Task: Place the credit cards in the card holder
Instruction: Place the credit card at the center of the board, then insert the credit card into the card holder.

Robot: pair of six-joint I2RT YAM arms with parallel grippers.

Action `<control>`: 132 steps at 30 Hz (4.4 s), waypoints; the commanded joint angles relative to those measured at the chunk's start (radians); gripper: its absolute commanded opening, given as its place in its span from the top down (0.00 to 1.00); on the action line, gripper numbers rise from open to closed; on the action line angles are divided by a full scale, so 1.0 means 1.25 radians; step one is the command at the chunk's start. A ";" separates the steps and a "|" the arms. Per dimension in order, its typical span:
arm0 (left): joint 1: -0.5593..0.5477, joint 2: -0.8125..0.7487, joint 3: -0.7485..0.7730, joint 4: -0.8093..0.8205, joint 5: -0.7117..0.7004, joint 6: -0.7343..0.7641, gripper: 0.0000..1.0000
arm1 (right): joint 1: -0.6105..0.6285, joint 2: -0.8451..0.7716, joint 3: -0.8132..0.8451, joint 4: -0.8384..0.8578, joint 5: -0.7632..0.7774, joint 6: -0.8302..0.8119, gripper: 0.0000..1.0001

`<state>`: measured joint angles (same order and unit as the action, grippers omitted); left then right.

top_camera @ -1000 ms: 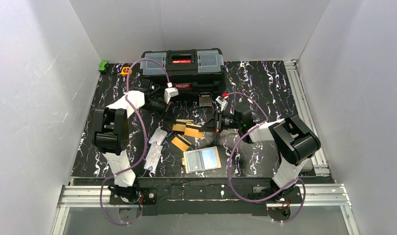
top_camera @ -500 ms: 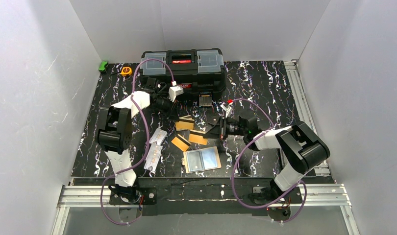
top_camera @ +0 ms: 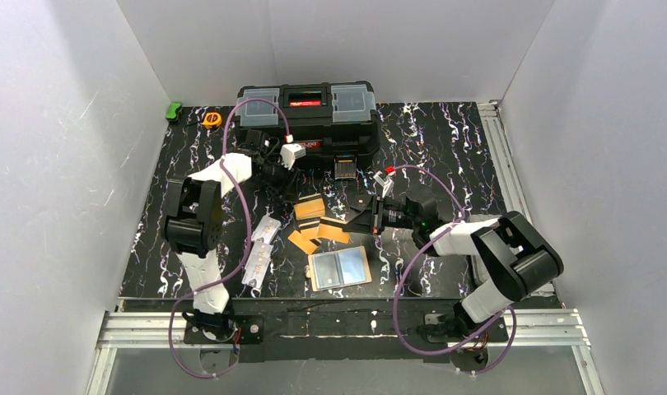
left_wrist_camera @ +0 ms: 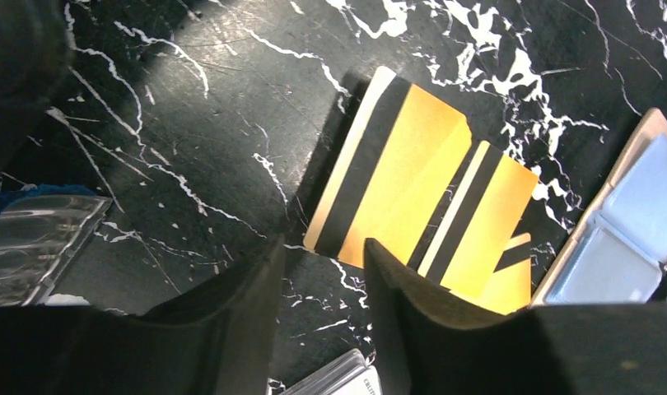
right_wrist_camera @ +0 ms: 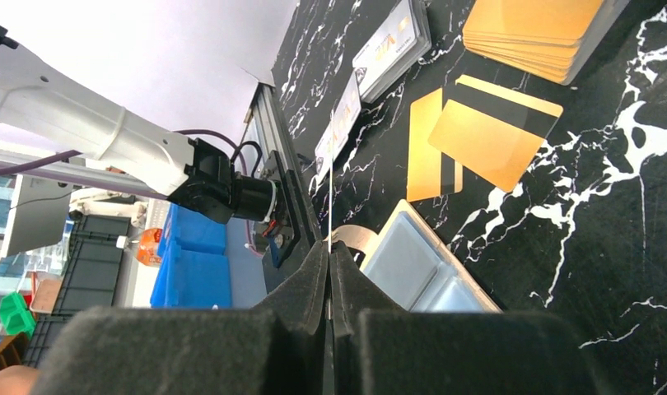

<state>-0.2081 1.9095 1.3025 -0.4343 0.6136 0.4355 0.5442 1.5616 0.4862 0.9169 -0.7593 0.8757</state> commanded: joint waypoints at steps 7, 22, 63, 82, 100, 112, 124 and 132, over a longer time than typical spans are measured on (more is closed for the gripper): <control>0.016 -0.247 0.040 -0.308 0.344 0.161 0.23 | 0.001 -0.130 0.039 -0.129 -0.005 -0.088 0.94; -0.052 -0.357 -0.017 -0.415 0.546 0.195 0.02 | 0.155 -0.419 0.150 -0.460 0.207 -0.351 0.95; -0.113 -0.298 0.178 -0.787 0.570 0.460 0.97 | 0.146 -0.415 0.389 -0.723 0.118 -0.482 0.40; -0.153 -0.305 0.182 -0.791 0.487 0.480 0.95 | 0.175 -0.185 0.611 -0.931 -0.140 -0.552 0.46; -0.163 -0.310 0.183 -0.753 0.492 0.433 0.95 | 0.220 -0.166 0.535 -0.847 -0.077 -0.504 0.79; -0.163 -0.338 0.093 -0.696 0.419 0.470 0.52 | 0.198 -0.224 0.308 -0.697 0.035 -0.384 0.99; -0.264 -0.510 -0.333 -0.322 0.188 0.687 0.45 | 0.172 -0.204 0.000 -0.431 0.157 -0.144 0.99; -0.312 -0.429 -0.392 -0.218 0.137 0.801 0.47 | 0.149 -0.155 -0.044 -0.353 0.206 -0.096 0.99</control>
<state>-0.5854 1.3499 0.8455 -0.8154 0.8188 1.3277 0.7525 1.3460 0.4561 0.3489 -0.5449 0.7025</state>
